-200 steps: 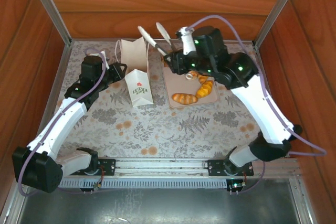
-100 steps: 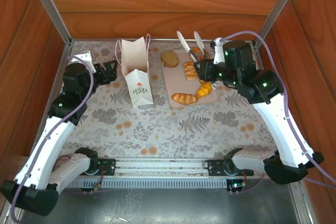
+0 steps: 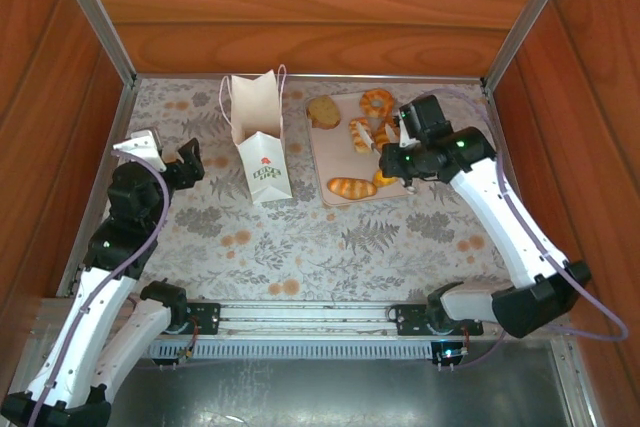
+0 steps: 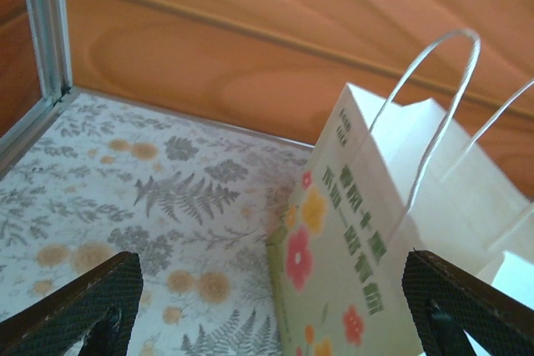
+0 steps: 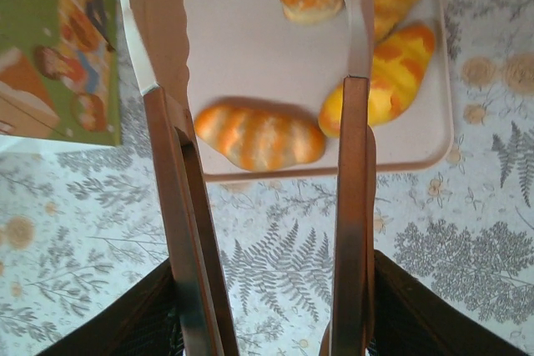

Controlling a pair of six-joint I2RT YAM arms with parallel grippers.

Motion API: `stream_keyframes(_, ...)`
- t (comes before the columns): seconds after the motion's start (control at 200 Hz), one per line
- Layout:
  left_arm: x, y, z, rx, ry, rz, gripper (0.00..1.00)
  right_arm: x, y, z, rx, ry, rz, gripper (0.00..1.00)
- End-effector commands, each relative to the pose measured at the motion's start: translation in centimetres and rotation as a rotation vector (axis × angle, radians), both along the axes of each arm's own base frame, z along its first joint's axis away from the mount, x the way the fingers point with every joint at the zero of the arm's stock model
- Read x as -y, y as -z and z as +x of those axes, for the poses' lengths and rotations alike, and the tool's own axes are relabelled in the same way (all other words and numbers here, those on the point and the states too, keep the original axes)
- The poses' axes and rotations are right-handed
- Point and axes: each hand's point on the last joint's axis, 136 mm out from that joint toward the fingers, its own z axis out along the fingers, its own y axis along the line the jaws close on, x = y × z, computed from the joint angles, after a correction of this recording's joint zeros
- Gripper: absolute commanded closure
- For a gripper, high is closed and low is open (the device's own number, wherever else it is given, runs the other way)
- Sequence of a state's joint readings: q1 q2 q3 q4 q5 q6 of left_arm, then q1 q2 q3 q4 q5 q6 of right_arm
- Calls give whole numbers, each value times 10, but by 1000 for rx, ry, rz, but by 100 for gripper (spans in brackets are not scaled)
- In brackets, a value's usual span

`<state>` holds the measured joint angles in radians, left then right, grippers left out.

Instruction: Place the fake bread into the paper bag

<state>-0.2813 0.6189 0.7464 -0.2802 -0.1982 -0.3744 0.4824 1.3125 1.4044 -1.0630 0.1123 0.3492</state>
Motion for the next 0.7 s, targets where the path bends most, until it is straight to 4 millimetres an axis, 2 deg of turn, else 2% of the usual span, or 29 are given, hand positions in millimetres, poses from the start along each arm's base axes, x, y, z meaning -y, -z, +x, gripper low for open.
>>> stream_keyframes(0.0,-1,13,-1,-22,7,38,14,6,19,6,-41,24,-41,44)
stream_keyframes(0.15,22,29,1,-53,140,40,14,10,45,17,-104,45,-98,44)
stream_keyframes(0.335,54,34,-2,-27,332,60,13,10,66,32,-152,55,-131,45)
stream_keyframes(0.46,63,34,-4,10,396,78,13,10,77,44,-164,66,-154,45)
stream_keyframes(0.64,68,22,-2,83,429,110,12,5,86,60,-166,66,-168,45)
stream_keyframes(0.66,69,20,-3,87,435,125,12,4,96,62,-193,63,-182,46)
stream_keyframes(0.695,69,16,-5,93,445,154,11,3,97,64,-201,60,-185,46)
